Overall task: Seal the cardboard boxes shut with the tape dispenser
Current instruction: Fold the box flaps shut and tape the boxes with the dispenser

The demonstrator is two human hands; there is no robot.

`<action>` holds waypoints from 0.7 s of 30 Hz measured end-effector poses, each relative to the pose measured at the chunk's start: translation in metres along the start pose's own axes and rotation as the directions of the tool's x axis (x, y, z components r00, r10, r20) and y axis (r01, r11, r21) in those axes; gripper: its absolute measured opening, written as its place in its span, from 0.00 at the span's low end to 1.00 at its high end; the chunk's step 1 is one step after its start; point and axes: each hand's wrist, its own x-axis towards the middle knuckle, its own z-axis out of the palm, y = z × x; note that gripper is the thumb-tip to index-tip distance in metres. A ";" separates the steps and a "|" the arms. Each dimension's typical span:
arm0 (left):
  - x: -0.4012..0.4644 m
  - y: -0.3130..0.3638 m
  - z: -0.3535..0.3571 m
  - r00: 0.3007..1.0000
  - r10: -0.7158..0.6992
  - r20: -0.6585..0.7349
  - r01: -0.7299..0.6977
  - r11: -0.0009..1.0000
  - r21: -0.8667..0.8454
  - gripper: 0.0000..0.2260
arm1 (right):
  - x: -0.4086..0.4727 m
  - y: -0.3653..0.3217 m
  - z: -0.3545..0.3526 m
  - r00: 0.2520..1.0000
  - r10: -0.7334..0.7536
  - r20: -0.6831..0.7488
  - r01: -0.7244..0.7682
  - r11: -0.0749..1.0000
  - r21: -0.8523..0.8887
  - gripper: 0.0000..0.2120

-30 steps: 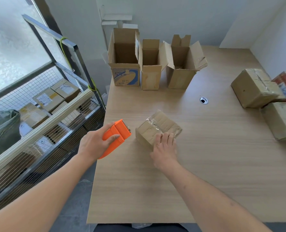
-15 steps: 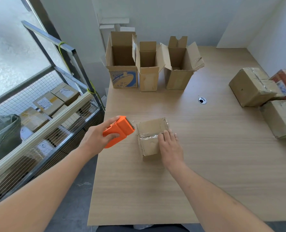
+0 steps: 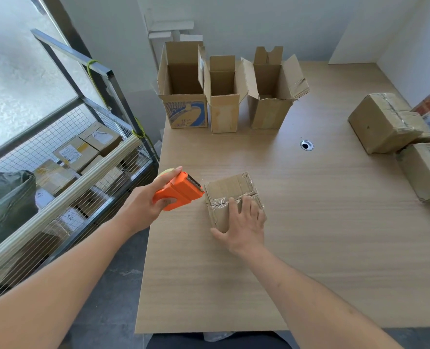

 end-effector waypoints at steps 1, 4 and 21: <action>0.000 0.001 -0.001 1.000 0.003 0.008 -0.003 1.000 0.003 0.35 | 0.002 0.003 -0.003 1.000 -0.023 0.010 0.022 1.000 0.020 0.46; 0.000 0.003 0.000 1.000 0.020 0.017 -0.020 1.000 0.003 0.34 | 0.009 0.019 -0.010 0.993 -0.103 0.060 0.101 0.994 0.047 0.44; -0.002 0.027 0.017 0.933 0.083 0.349 -0.139 0.981 0.138 0.36 | 0.011 0.014 -0.036 0.990 -0.126 -0.065 0.111 0.404 0.908 0.03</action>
